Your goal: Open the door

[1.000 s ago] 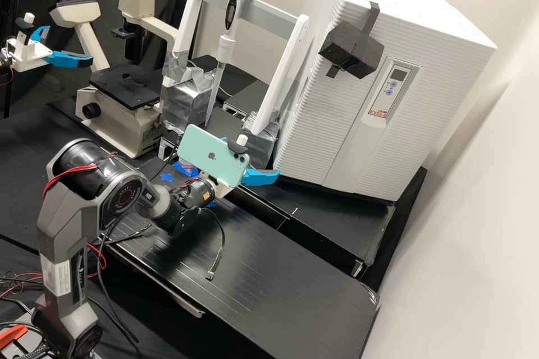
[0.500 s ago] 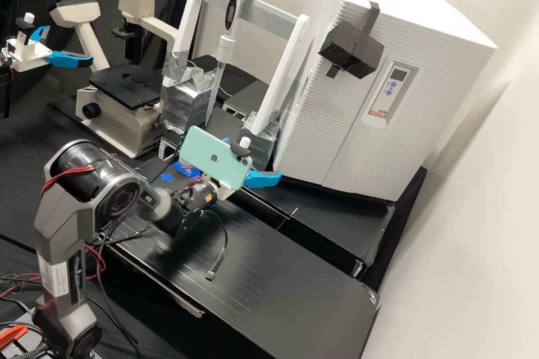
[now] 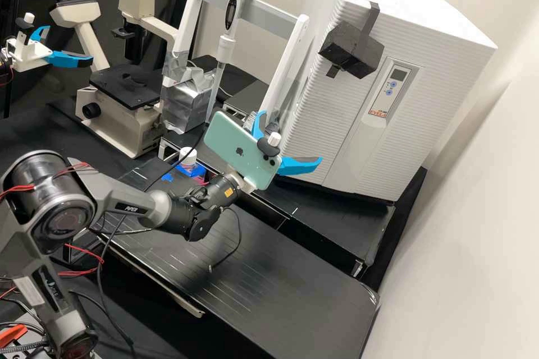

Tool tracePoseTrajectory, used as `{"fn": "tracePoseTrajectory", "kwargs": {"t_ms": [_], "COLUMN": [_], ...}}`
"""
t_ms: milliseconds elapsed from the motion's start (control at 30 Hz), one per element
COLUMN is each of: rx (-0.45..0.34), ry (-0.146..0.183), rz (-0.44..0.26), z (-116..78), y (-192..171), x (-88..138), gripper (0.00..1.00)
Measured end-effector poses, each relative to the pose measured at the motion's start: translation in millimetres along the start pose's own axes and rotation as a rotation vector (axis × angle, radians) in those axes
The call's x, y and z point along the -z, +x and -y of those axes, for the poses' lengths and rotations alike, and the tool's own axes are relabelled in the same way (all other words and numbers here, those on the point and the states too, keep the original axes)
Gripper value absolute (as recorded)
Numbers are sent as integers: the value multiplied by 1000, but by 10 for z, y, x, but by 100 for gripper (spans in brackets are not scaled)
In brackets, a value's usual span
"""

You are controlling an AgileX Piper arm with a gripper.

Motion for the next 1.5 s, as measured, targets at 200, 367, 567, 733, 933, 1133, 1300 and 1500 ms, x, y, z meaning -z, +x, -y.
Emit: {"fn": "tracePoseTrajectory", "kwargs": {"t_ms": [200,367,567,733,933,1133,1300,1500], "rx": [-32,-16,-8,-10,-18,-15,-17,-17], "ry": [-19,-18,0,-4,-8,-7,-9,-9], "rz": [-42,-23,31,50,43,50,54,54], "z": [-176,-201,-215,-225,-244,-238,-248,-248], "y": [217,412,607,715,795,823,826,826], "x": [227,285,261,243,245,228,218,218], "gripper": [100,100,100,0,0,0,0,0]}}
